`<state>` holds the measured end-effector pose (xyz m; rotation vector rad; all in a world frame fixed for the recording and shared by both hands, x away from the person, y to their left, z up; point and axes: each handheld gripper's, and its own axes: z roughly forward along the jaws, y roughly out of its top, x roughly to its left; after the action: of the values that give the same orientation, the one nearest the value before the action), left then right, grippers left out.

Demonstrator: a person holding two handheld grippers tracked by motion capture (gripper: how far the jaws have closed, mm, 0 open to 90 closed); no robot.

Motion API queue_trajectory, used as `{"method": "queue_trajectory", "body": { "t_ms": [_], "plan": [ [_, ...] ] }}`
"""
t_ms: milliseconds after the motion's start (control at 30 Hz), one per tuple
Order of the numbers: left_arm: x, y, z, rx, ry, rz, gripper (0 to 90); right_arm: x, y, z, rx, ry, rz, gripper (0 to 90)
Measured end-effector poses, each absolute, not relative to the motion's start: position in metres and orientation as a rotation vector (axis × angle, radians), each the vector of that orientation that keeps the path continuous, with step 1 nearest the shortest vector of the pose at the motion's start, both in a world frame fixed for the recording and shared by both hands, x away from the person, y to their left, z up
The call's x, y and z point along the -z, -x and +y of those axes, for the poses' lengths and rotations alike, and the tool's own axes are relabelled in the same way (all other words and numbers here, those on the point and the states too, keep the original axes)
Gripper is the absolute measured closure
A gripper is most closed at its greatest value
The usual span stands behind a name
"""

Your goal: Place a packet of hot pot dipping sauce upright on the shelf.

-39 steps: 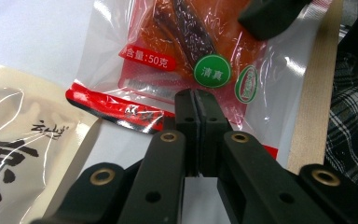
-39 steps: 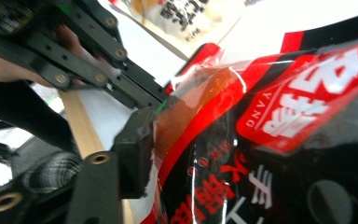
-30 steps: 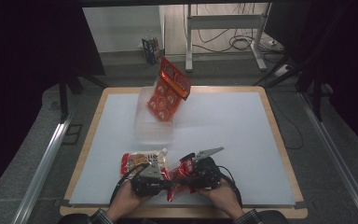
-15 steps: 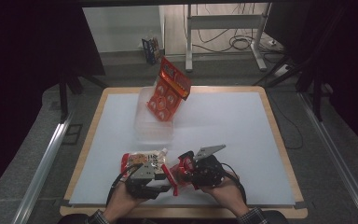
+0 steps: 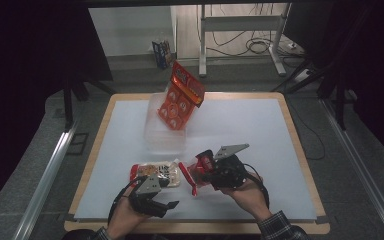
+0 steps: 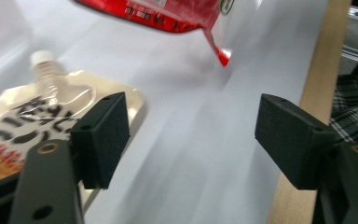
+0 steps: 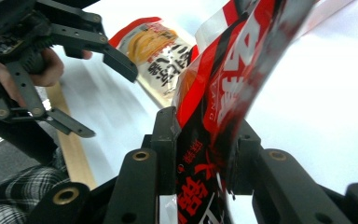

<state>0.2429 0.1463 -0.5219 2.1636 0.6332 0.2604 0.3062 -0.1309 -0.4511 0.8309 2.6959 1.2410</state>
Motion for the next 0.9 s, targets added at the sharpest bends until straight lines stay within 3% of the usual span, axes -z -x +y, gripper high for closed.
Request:
{"method": "queue_trajectory", "body": {
  "t_ms": [333,900],
  "plan": [
    [0.521,-0.241,0.154,-0.303,-2.154,0.697,9.0,0.439,-0.325,-0.136,-1.209,-0.813,2.663,68.6],
    [0.520,-0.229,0.167,-0.342,-2.145,0.745,3.0,0.428,-0.372,-0.134,-1.110,-0.808,2.632,68.6]
  ]
}}
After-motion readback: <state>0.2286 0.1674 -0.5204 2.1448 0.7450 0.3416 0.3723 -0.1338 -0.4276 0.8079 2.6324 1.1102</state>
